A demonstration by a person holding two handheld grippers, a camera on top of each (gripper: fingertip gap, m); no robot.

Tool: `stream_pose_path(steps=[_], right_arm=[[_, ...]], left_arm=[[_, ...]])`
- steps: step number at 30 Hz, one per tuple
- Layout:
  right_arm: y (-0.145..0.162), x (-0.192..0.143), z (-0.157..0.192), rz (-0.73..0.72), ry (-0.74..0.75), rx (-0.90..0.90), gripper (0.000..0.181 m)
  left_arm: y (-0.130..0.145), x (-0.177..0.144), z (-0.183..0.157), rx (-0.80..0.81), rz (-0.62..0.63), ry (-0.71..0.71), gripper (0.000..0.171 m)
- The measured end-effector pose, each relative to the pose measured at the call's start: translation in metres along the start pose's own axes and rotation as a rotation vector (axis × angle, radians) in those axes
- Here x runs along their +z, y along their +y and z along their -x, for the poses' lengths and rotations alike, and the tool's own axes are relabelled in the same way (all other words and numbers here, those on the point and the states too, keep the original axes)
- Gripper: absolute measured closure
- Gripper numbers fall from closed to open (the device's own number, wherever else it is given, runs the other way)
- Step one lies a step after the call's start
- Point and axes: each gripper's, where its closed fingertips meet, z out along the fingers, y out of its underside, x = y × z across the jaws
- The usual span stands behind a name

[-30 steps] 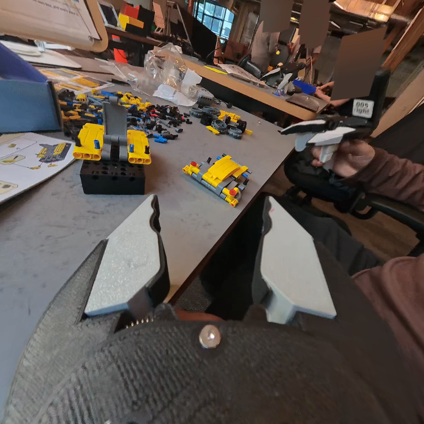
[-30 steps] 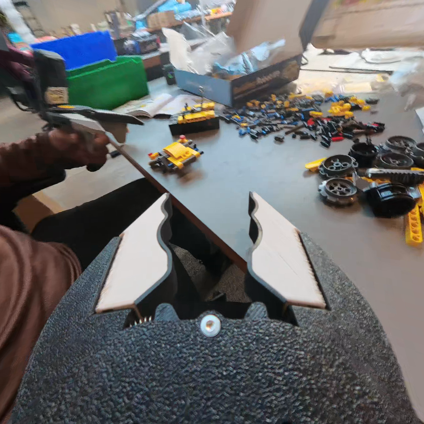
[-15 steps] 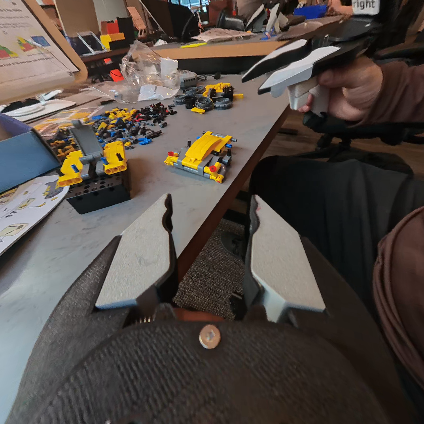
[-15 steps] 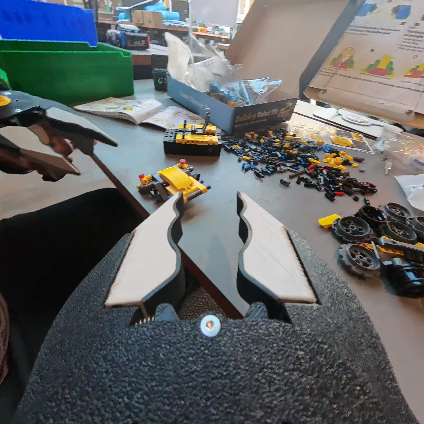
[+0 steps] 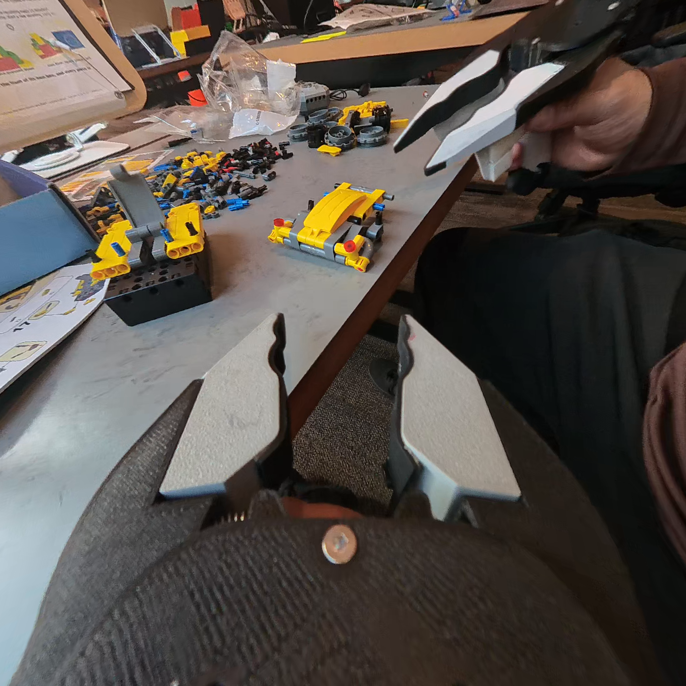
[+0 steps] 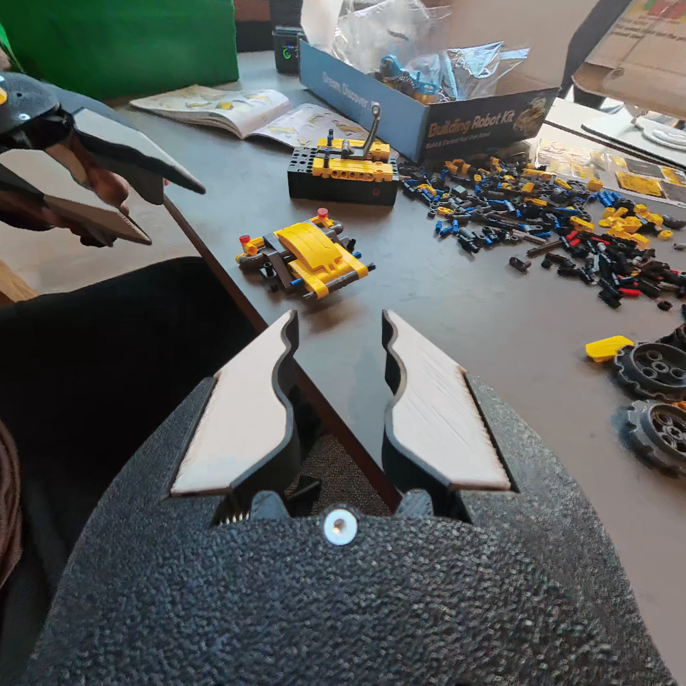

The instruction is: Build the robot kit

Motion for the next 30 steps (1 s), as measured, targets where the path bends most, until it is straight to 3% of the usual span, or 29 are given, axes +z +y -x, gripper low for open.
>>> stream_pose_path(steps=[5,9,13,17,23,27,30], right_arm=[[-0.004,-0.001,0.011,0.023,0.028,-0.137,0.145],[-0.006,0.008,0.029,0.068,0.041,-0.272,0.15],[-0.003,0.022,0.041,0.146,0.117,-0.501,0.16],[-0.005,0.036,0.042,0.195,0.208,-0.707,0.161],[-0.003,0.049,0.045,0.236,0.263,-0.885,0.162],[-0.005,0.053,0.045,0.242,0.302,-0.973,0.162],[-0.007,0.057,0.047,0.247,0.324,-1.046,0.163]], left_arm=[[0.005,0.005,-0.005,0.02,0.031,-0.009,0.114],[-0.013,0.011,-0.002,-0.026,-0.012,-0.051,0.121],[-0.026,0.03,0.002,-0.053,0.043,-0.058,0.119],[-0.033,0.046,-0.008,-0.097,0.133,0.115,0.115],[-0.04,0.06,0.019,0.018,0.219,0.179,0.101],[-0.041,0.07,0.023,0.113,0.292,0.318,0.084],[-0.037,0.082,0.019,0.12,0.364,0.409,0.084]])
